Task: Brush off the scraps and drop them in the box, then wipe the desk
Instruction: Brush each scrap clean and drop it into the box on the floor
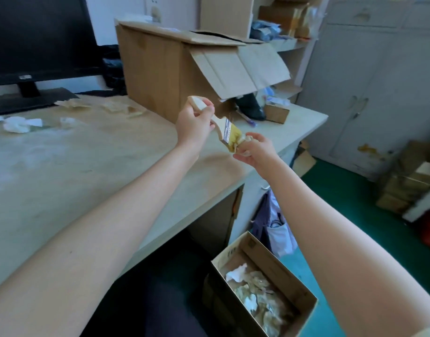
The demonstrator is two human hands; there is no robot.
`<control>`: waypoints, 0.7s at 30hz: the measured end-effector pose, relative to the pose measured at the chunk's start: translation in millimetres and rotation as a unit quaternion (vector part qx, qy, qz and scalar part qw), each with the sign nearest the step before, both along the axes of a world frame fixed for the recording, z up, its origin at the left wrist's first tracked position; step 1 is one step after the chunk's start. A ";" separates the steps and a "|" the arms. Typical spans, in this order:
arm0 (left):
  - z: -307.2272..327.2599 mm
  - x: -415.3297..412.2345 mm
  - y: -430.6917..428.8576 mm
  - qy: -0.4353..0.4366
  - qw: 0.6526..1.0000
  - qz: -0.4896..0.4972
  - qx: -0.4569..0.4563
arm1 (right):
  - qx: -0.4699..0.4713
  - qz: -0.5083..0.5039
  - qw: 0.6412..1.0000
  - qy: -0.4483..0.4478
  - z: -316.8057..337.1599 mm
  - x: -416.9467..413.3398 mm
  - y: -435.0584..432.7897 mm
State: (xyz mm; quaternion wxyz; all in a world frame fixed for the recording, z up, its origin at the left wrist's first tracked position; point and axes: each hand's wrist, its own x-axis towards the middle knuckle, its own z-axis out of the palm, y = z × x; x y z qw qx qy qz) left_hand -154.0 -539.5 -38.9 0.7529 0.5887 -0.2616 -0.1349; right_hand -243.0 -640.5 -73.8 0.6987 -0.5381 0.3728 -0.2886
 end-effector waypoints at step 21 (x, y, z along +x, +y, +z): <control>-93.6 -139.3 -84.4 -0.017 0.980 -0.142 0.139 | 0.104 -0.147 0.984 -0.013 -108.3 -159.5 -54.7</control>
